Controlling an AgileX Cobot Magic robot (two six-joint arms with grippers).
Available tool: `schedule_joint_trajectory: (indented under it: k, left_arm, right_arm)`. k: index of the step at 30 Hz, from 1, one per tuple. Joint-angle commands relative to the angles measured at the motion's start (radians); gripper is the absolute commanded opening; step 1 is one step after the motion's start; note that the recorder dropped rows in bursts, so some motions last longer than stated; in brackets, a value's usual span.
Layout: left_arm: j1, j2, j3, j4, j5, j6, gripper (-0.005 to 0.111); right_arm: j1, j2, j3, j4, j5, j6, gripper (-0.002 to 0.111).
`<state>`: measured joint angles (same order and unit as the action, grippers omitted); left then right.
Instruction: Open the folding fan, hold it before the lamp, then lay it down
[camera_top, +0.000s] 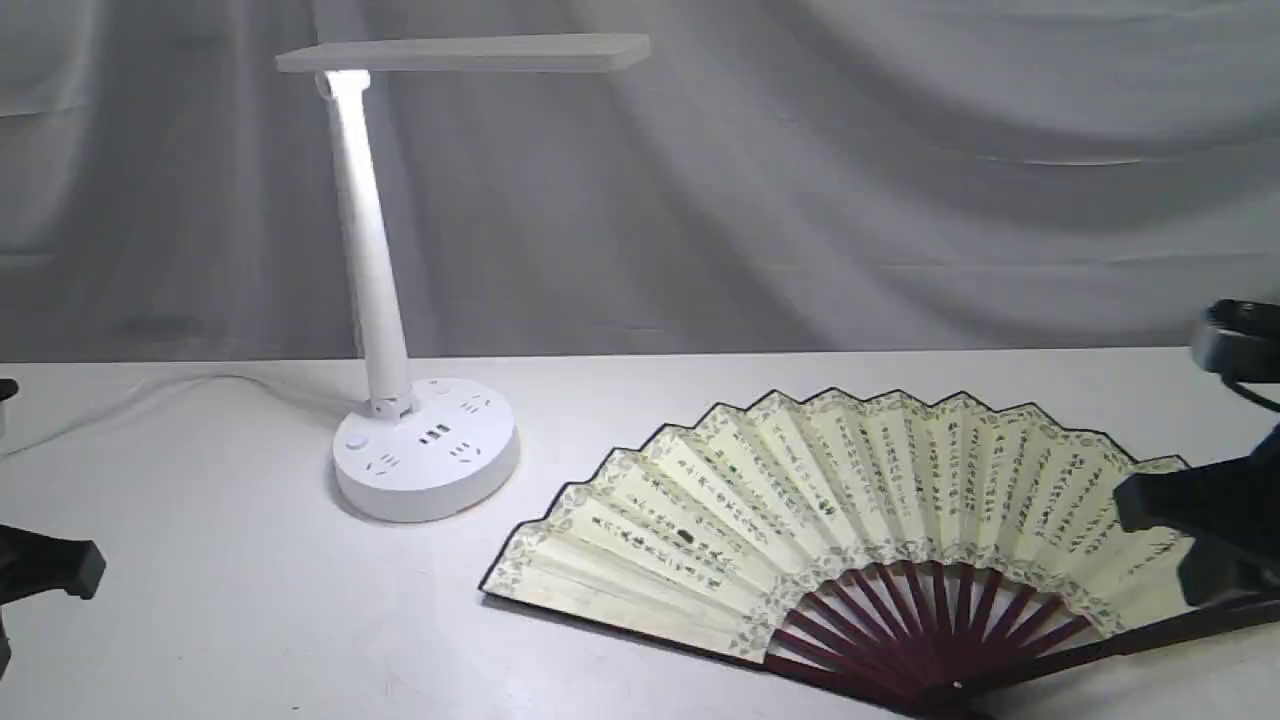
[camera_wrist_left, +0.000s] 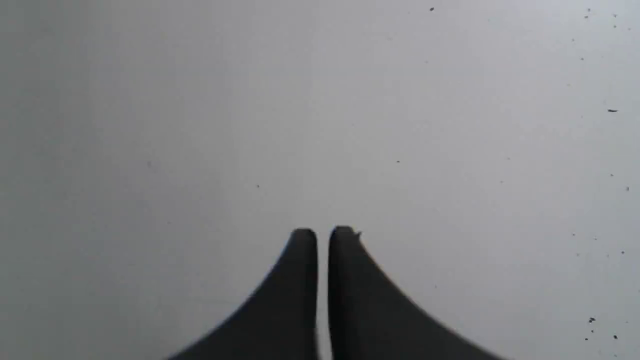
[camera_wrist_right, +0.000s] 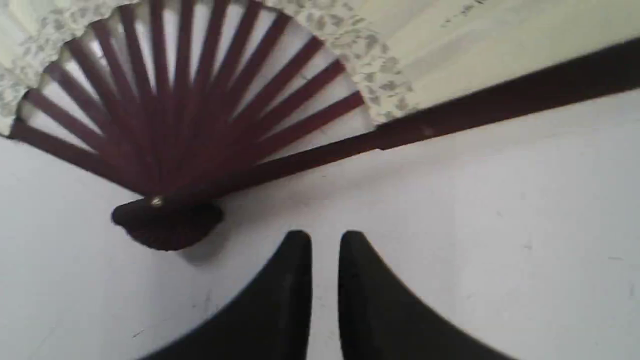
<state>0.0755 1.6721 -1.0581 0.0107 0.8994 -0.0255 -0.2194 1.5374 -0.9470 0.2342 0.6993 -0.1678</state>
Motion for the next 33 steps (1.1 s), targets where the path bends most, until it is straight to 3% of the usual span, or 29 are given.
schedule_joint_trajectory:
  k: [1, 10, 13, 14, 19, 33]
  left_arm:
    - [0.002, -0.009, -0.007, 0.004, -0.017, 0.009, 0.0]
    - [0.002, -0.009, -0.007, 0.027, -0.013, 0.009, 0.0]
    - [0.002, -0.009, -0.007, 0.025, -0.013, 0.009, 0.0]
    - [0.002, -0.009, -0.007, 0.018, -0.013, 0.02, 0.0]
    - [0.002, -0.033, -0.007, -0.033, -0.04, 0.085, 0.0]
    - [0.002, -0.252, -0.003, -0.027, -0.029, 0.083, 0.0]
  right_arm:
    - [-0.043, -0.009, 0.002, -0.02, 0.001, -0.011, 0.011]
    - [-0.043, -0.009, 0.002, -0.052, 0.005, -0.067, 0.011]
    - [-0.043, -0.009, 0.002, -0.052, 0.012, -0.067, 0.004]
    - [-0.036, -0.009, 0.002, -0.054, 0.019, -0.072, 0.0]
    - [0.03, -0.009, 0.002, -0.136, 0.02, -0.054, 0.0]
    - [0.045, -0.11, 0.002, -0.103, 0.087, 0.013, 0.0]
